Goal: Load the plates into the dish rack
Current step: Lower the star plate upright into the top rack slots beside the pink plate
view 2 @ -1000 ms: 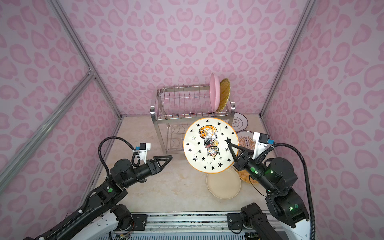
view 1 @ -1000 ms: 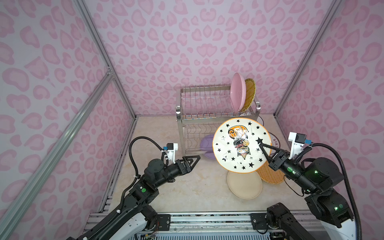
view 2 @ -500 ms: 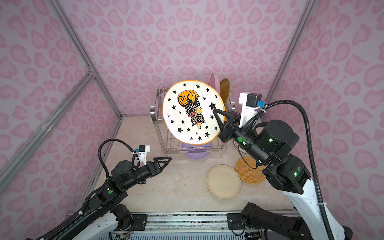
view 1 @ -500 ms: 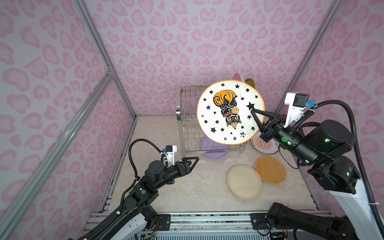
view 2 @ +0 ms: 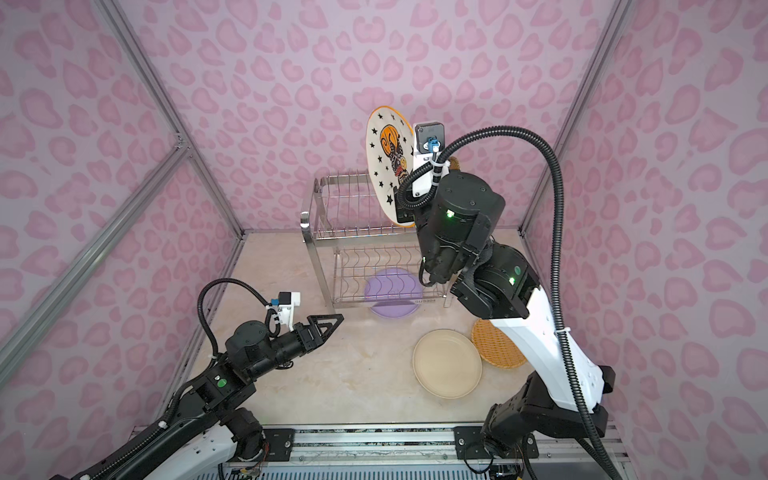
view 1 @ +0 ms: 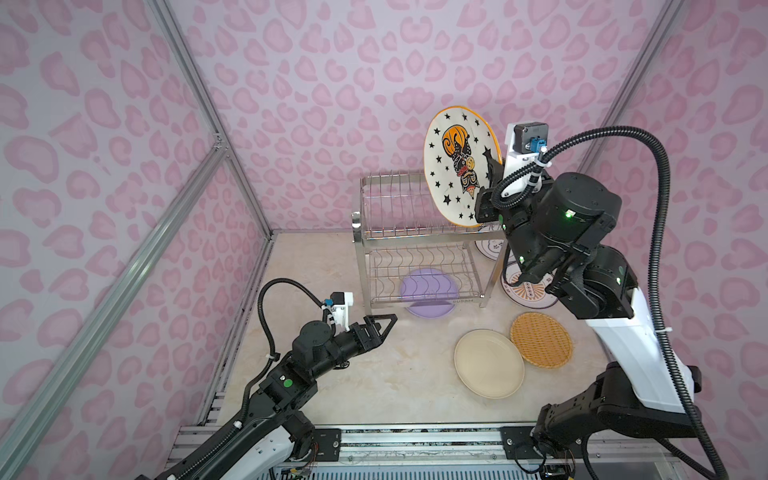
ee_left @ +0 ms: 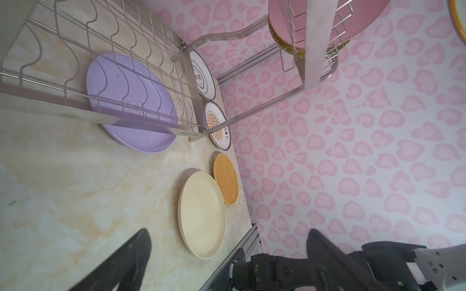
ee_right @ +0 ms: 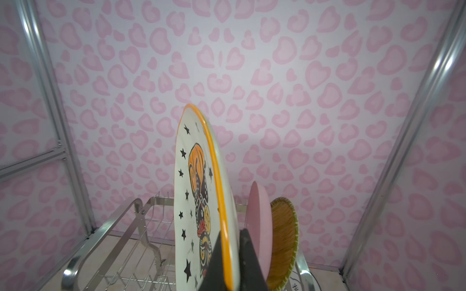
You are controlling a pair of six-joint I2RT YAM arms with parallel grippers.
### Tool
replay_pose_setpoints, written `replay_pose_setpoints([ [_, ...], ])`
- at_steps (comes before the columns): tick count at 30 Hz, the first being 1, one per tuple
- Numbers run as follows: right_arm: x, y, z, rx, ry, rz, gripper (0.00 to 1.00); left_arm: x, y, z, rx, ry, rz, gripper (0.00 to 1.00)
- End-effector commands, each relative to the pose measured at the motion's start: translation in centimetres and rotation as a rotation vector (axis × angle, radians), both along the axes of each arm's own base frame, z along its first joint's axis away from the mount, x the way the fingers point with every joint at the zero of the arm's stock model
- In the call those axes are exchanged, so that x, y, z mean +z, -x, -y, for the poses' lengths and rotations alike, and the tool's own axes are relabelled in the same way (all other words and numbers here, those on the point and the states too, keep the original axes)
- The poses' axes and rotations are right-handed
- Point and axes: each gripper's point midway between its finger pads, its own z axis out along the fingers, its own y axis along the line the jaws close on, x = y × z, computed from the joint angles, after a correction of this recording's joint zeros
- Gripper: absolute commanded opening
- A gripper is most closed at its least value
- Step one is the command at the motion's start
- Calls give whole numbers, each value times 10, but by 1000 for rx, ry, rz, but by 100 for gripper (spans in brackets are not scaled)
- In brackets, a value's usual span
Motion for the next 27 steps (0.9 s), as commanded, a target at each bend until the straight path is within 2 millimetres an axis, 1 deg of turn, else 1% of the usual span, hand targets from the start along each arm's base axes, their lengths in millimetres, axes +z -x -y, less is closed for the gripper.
replay_pose_setpoints([
  [1,20,-3,23,-194,-18,52,0,-1,-1,-3,17,-12,8,98],
  [4,16,-10,19,-232,-4,45,0,0,0,-2,9,-9,9,98],
  [6,13,-15,18,-248,-3,42,0,4,2,0,-11,-1,21,98],
  [11,-4,-41,24,-305,11,-2,0,6,4,0,-15,1,31,98],
  [19,-31,-74,23,-338,40,-50,0,-5,2,-2,-1,-12,16,98],
  [27,-47,-96,11,-345,69,-68,0,-10,1,-1,-1,-26,11,98],
])
